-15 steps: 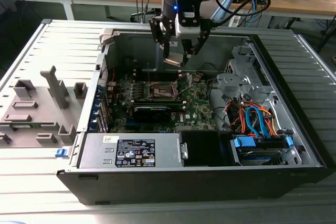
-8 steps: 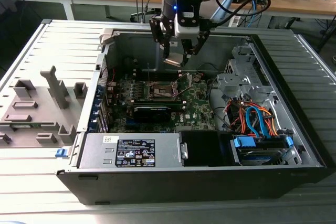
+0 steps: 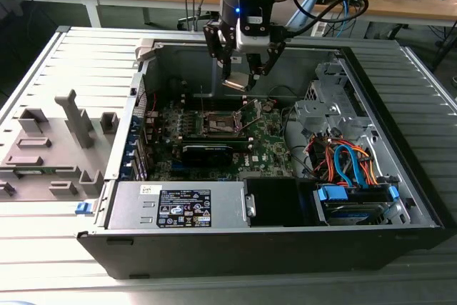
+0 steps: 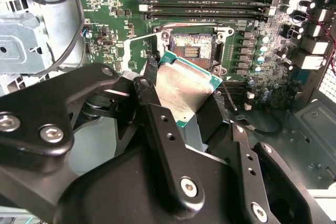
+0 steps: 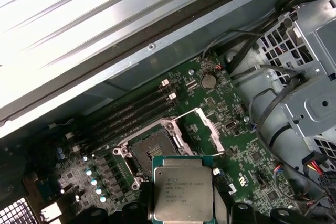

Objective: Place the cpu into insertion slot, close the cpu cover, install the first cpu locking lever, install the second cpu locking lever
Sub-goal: 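Place the cpu into insertion slot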

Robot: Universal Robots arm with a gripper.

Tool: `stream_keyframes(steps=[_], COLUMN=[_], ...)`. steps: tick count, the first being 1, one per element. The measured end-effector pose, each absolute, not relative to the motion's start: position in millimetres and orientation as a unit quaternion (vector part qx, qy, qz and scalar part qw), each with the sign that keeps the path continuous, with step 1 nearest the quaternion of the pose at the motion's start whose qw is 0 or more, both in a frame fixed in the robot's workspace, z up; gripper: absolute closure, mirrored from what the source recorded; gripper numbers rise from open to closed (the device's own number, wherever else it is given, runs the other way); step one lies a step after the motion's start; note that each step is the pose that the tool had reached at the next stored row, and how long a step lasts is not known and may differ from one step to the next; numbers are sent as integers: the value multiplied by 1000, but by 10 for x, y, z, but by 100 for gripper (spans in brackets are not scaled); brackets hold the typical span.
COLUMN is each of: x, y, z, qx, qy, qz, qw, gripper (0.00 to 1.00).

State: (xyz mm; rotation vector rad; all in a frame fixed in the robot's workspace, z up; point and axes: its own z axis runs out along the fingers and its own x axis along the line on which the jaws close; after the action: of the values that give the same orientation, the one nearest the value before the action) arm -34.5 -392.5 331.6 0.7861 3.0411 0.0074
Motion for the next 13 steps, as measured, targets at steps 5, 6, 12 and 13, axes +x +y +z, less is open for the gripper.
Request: stream_keyframes(steps=[5,6,12,13], x=[-345,-345,-345,-345], y=[-3925,-3925,-3925,-3925], z=[3315,3315,3313,3313], qx=[255,257,267,269], qy=[967,967,964,963], qz=[2,2,0,-1], qw=[0,1,1,1], gripper=[45,45,45,45])
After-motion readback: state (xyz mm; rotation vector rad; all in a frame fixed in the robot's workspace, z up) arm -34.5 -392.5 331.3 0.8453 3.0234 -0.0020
